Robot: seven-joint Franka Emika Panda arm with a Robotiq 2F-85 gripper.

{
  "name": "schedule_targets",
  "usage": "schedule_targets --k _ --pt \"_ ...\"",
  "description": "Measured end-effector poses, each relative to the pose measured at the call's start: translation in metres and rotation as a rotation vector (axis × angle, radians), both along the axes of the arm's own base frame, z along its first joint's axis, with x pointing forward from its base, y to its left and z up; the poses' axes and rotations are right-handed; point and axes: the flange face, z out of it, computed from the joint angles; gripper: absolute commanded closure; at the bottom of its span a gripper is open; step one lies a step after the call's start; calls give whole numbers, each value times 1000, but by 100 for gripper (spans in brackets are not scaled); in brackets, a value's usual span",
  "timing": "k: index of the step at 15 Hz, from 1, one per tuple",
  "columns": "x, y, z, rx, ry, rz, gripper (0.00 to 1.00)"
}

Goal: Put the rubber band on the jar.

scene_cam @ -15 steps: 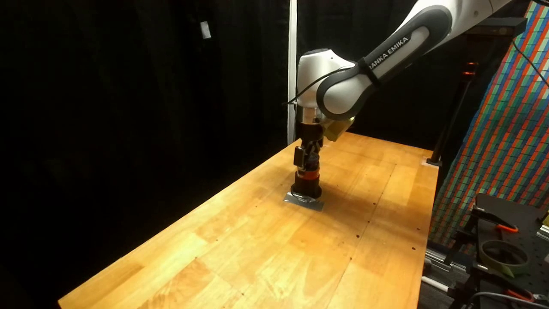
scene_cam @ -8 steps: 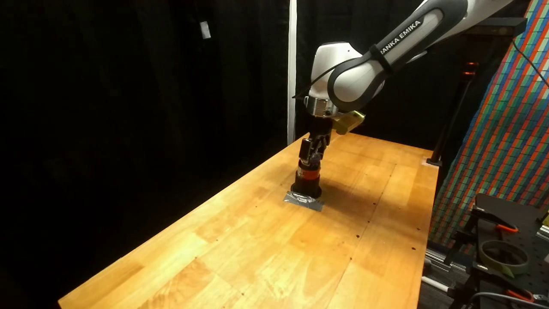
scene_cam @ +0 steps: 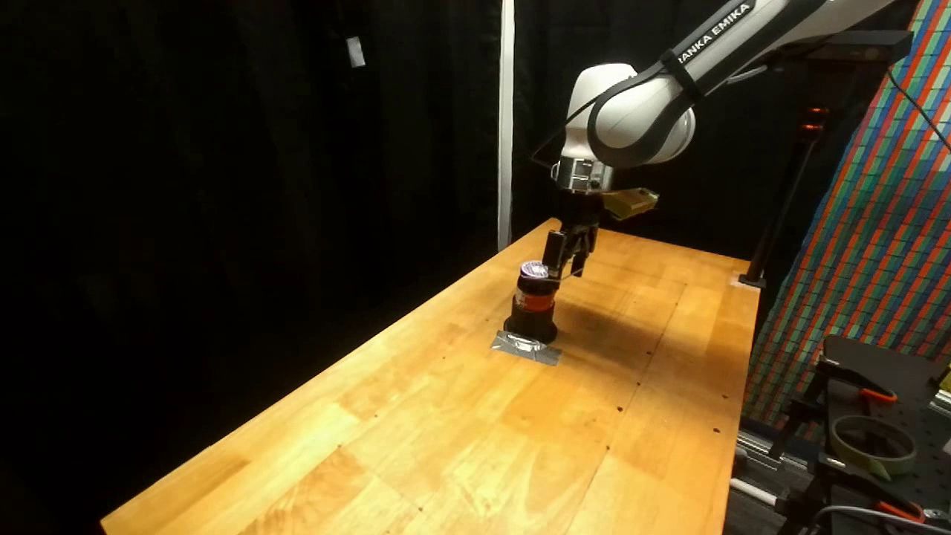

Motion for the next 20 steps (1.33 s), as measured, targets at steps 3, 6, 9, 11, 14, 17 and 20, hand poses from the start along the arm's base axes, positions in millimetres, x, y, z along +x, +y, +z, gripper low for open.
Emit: schedule_targets --k 3,6,9,11,14,17,20 --pt "-11 -2 -11 2 27 5 0" --pt "-18 1 -24 -3 -9 2 0" --pt "-19 8 -35 -6 -75 2 0" --pt "-19 10 -40 -9 -115 -1 0" --pt "-18 5 -48 -15 -151 -18 0" --pt "-25 2 -53 -20 -165 -29 27" --pt "-41 2 -53 -29 -209 -34 51"
